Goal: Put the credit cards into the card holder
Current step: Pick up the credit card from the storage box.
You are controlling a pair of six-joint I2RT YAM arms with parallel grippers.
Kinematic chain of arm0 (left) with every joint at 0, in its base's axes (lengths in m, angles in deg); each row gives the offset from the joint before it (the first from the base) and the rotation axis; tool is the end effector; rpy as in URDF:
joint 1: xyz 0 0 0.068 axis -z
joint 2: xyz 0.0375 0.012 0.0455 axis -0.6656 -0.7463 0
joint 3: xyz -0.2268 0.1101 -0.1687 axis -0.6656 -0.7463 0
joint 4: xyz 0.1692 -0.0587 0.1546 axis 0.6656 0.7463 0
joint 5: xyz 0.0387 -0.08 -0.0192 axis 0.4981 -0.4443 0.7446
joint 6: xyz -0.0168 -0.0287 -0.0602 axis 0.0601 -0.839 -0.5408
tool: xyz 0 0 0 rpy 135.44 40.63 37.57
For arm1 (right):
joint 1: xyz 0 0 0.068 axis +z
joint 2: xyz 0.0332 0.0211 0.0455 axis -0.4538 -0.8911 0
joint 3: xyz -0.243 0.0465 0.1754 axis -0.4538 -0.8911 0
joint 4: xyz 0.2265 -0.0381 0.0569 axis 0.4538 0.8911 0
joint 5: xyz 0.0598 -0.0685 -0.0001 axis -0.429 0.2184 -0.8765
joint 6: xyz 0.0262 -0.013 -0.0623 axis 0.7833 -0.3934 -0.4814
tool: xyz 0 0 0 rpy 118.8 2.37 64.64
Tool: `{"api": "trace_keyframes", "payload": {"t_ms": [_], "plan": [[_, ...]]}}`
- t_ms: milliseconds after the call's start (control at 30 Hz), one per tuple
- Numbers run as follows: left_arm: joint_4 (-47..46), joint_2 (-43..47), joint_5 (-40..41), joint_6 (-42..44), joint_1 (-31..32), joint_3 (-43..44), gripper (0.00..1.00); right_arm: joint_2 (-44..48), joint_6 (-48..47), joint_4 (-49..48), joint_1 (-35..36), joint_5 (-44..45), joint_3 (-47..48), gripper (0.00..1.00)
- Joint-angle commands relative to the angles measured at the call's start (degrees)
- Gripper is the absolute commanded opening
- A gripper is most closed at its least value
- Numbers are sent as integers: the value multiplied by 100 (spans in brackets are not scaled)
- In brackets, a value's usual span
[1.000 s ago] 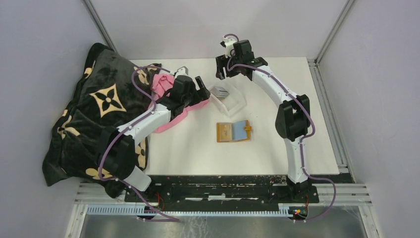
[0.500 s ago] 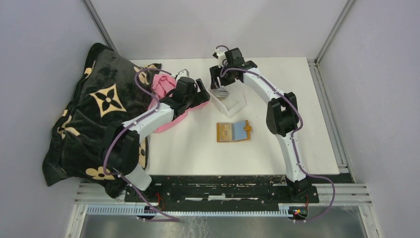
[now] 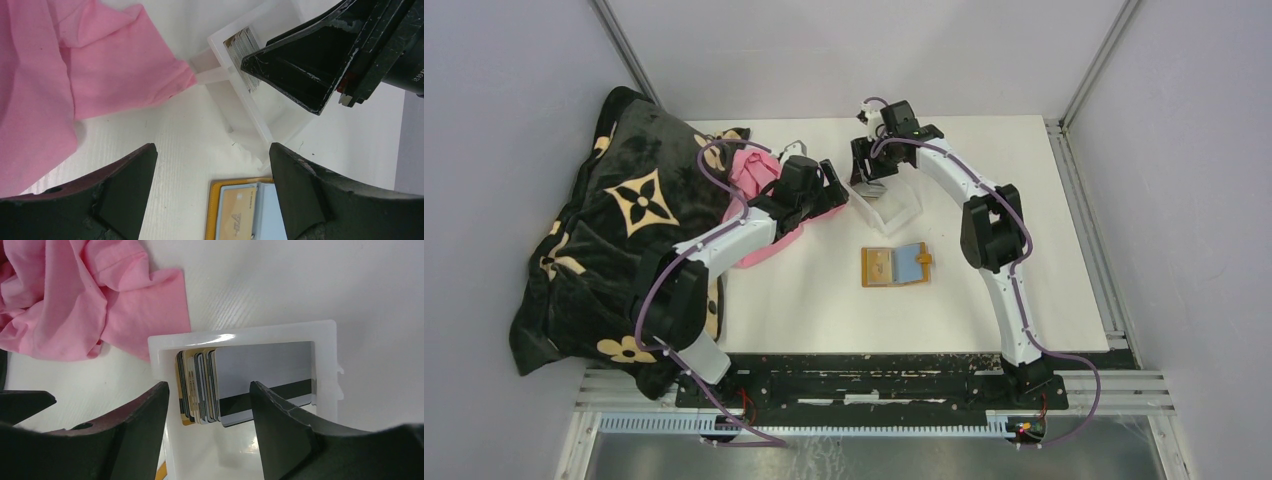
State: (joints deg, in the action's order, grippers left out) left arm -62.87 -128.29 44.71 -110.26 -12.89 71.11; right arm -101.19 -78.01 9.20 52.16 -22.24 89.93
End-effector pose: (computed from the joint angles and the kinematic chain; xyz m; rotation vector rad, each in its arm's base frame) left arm 0.3208 -0.1669 0.2772 -0.3689 2.2149 -0.5301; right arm 0.4852 0.2515 0.2306 -0.5266 2.4248 0.7419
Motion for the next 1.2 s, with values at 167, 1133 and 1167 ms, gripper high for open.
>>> {"api": "trace_keyframes", "payload": {"t_ms": [167, 1133, 1167], "plan": [[-319, -149, -63, -284, 47, 141, 89, -105, 252, -150, -158, -262, 0, 66], [-276, -861, -31, -328, 119, 398, 87, 10, 459, -201, -47, -795, -36, 33], [-275, -891, -30, -331, 120, 410, 87, 24, 459, -197, -36, -796, -47, 33]]}}
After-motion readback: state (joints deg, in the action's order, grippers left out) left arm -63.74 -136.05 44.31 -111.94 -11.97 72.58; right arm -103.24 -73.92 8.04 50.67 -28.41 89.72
